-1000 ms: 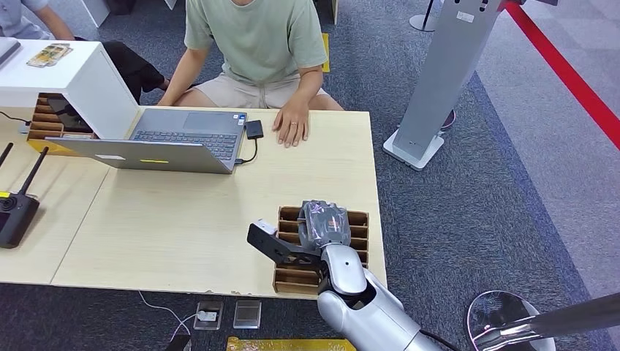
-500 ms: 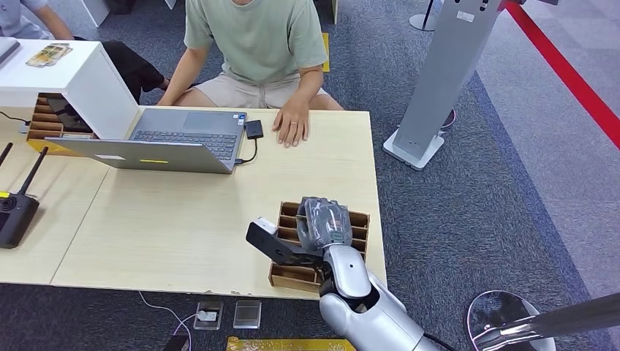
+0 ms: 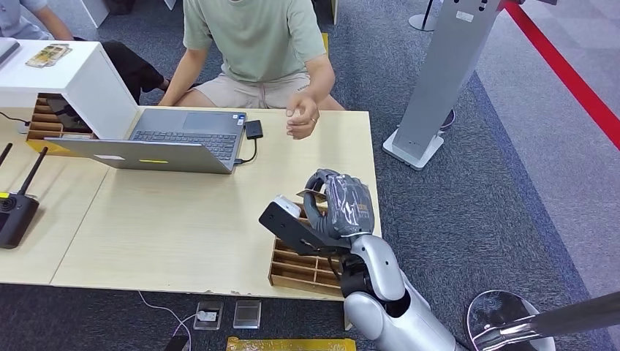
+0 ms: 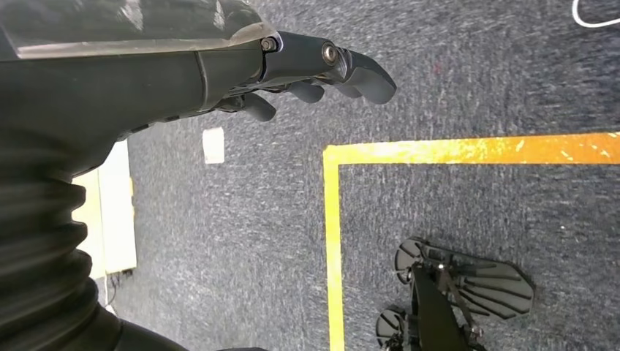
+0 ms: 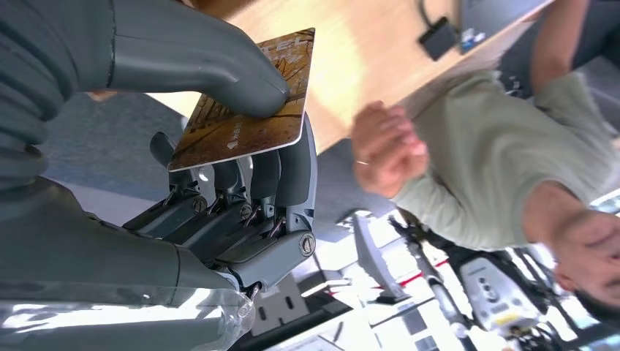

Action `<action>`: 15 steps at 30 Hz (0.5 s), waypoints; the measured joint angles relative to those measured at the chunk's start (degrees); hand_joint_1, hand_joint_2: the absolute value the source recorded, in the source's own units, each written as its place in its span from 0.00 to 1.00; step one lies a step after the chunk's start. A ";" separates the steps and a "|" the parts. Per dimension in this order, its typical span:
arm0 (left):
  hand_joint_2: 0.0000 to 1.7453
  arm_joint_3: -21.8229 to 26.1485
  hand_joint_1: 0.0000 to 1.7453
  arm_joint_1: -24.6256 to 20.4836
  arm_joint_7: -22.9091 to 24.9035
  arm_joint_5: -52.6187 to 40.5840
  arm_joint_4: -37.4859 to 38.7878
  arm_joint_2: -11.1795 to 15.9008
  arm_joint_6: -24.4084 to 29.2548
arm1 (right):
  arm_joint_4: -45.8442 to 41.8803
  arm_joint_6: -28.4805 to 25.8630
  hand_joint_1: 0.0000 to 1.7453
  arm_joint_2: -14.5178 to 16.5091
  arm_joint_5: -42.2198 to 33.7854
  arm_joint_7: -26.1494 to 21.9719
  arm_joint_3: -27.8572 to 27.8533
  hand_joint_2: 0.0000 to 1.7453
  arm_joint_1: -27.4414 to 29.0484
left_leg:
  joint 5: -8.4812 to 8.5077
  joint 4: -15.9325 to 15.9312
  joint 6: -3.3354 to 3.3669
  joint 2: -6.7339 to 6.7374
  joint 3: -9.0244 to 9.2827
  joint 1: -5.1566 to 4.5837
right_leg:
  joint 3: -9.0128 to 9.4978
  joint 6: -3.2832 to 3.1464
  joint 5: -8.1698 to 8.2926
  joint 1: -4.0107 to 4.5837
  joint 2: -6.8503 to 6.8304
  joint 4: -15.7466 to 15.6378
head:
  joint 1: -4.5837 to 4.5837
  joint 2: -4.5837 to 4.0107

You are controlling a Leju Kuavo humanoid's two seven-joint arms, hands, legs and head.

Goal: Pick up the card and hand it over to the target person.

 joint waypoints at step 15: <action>1.00 -0.23 0.00 0.01 -0.66 0.09 0.52 0.60 -2.11 | 36.36 -2.34 0.82 7.25 -10.41 -9.74 0.67 1.00 -15.56 | 0.06 -0.06 0.10 -0.28 0.01 0.01 | 0.19 0.07 -0.01 0.02 -0.29 -0.09 | 0.00 0.00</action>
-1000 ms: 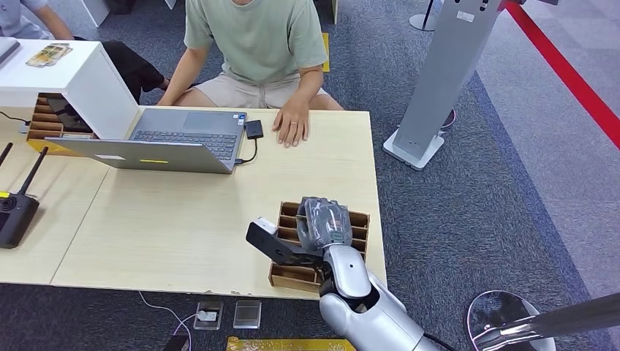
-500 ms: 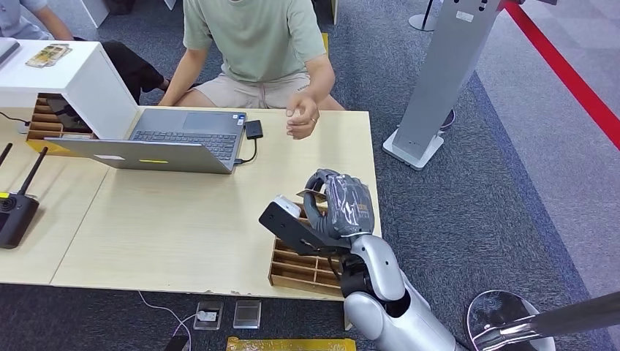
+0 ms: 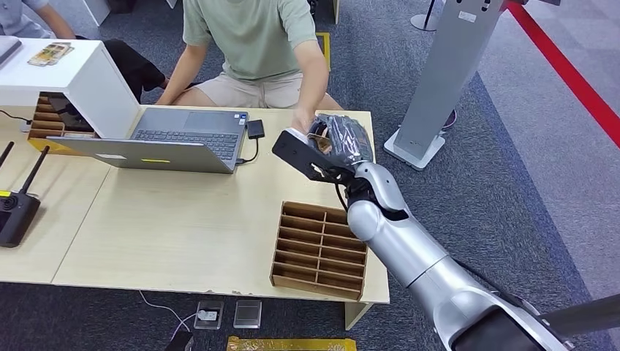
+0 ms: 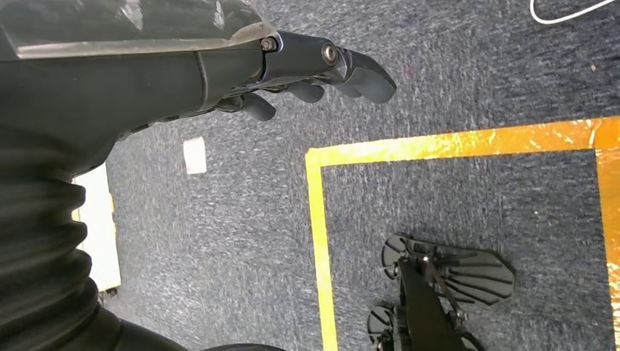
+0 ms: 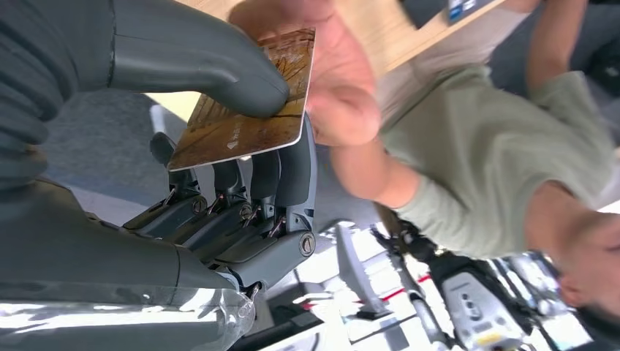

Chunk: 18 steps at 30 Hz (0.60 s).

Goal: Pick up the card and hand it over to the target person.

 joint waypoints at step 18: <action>0.00 0.67 0.00 -0.05 -2.00 0.94 0.20 0.33 0.03 | -5.25 -5.29 0.00 -2.21 -2.80 -3.99 -1.97 1.00 0.71 | -0.02 0.11 0.01 -0.06 -0.17 0.00 | -0.15 0.04 -0.02 0.00 -0.06 0.05 | 0.00 0.00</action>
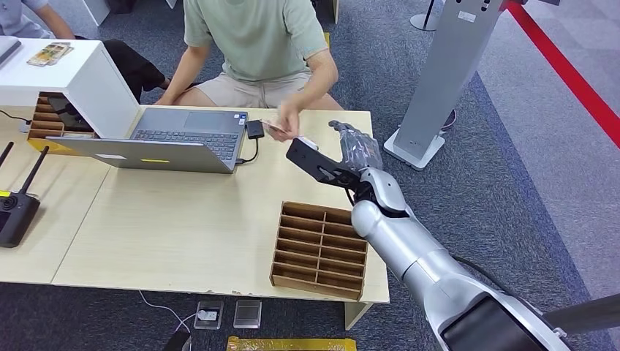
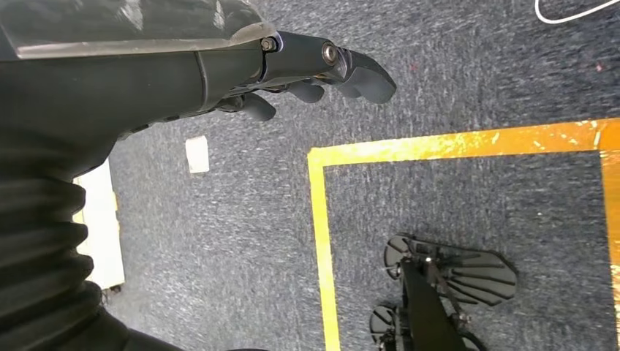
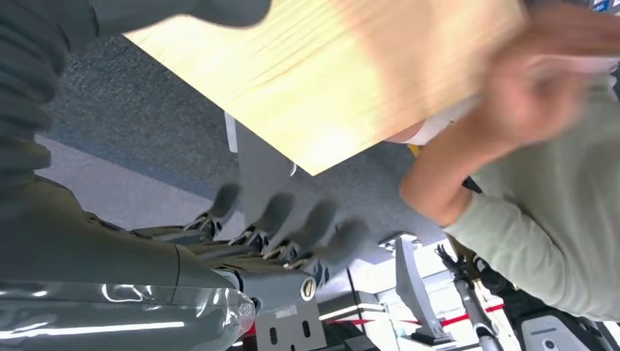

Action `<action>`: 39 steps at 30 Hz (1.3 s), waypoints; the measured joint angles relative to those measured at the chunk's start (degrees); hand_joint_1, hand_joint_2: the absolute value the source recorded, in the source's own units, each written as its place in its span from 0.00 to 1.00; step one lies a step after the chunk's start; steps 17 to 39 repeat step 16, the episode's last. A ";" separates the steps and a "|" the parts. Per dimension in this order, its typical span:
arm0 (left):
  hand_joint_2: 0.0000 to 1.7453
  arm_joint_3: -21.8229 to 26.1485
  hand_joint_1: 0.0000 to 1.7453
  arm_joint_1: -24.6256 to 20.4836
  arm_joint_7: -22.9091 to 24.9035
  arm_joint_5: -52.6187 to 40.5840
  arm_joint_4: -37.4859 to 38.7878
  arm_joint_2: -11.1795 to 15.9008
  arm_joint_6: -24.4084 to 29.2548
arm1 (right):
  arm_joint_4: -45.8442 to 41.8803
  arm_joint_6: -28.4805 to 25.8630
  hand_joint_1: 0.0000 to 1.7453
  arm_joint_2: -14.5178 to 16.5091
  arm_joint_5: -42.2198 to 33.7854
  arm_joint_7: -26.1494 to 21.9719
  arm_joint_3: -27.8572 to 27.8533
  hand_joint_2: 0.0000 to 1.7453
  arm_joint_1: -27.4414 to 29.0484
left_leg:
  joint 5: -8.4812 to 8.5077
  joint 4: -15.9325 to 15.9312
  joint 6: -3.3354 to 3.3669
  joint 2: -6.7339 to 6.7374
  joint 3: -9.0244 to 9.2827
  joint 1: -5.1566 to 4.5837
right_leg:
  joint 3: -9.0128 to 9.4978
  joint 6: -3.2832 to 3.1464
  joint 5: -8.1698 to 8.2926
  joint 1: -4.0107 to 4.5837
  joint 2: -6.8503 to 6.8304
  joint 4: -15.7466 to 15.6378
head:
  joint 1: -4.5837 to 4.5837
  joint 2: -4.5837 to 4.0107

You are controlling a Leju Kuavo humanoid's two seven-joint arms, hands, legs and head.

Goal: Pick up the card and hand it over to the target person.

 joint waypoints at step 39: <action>0.00 3.86 0.00 0.39 3.27 4.24 -0.04 -0.74 2.63 | -72.29 -1.01 0.00 -27.55 -10.76 5.77 -8.78 1.00 28.80 | 0.04 -0.05 0.07 -0.62 0.02 0.08 | 0.29 0.09 -0.05 0.07 -0.63 -0.33 | 0.00 0.00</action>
